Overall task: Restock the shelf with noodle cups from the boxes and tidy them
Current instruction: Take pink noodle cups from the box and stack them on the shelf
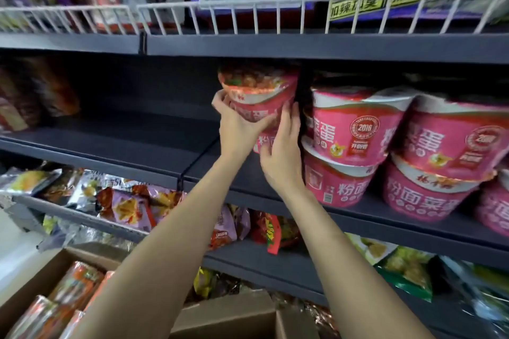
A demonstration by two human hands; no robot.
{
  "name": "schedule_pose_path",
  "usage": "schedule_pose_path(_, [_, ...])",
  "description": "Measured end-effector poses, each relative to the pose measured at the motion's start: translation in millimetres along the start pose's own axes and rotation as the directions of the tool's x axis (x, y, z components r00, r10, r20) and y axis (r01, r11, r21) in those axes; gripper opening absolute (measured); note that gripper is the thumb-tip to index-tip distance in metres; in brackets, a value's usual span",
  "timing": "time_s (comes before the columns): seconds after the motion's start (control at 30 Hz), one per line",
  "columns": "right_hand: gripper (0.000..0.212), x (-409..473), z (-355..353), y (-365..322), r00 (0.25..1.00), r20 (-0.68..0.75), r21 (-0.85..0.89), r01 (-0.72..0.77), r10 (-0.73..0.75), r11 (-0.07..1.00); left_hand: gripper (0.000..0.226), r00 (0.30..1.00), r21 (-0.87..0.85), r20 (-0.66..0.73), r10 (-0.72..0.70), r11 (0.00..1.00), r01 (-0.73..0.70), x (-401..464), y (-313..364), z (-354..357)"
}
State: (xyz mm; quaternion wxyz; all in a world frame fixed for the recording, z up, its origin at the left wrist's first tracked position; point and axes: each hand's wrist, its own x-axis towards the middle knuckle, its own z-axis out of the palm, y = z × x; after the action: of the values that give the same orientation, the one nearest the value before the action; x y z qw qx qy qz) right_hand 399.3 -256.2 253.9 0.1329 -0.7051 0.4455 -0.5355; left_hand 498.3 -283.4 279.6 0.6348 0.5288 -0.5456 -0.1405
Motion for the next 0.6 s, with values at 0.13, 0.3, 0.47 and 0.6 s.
schedule_pose_path(0.13, [0.093, 28, 25, 30, 0.995, 0.093, -0.386, 0.012, 0.027, 0.922, 0.074, 0.982, 0.259, 0.168, -0.09, 0.965, 0.044, 41, -22, 11])
schedule_pose_path(0.3, [0.085, 39, 31, 35, 0.978, 0.206, -0.554, 0.097, 0.023, 0.827, 0.046, 0.956, 0.18, 0.261, -0.136, 0.98, 0.09, 40, -32, 1])
schedule_pose_path(0.47, [0.077, 20, 21, 25, 0.94, 0.321, -0.515, 0.069, 0.118, 0.854, 0.044, 0.972, 0.354, 0.233, -0.008, 0.932, -0.078, -13, -41, -43])
schedule_pose_path(0.6, [0.063, -38, 1, 1, 0.916, 0.389, -0.445, 0.092, 0.1, 0.891, 0.033, 0.988, 0.443, 0.148, 0.041, 0.89, -0.103, -73, -33, -91])
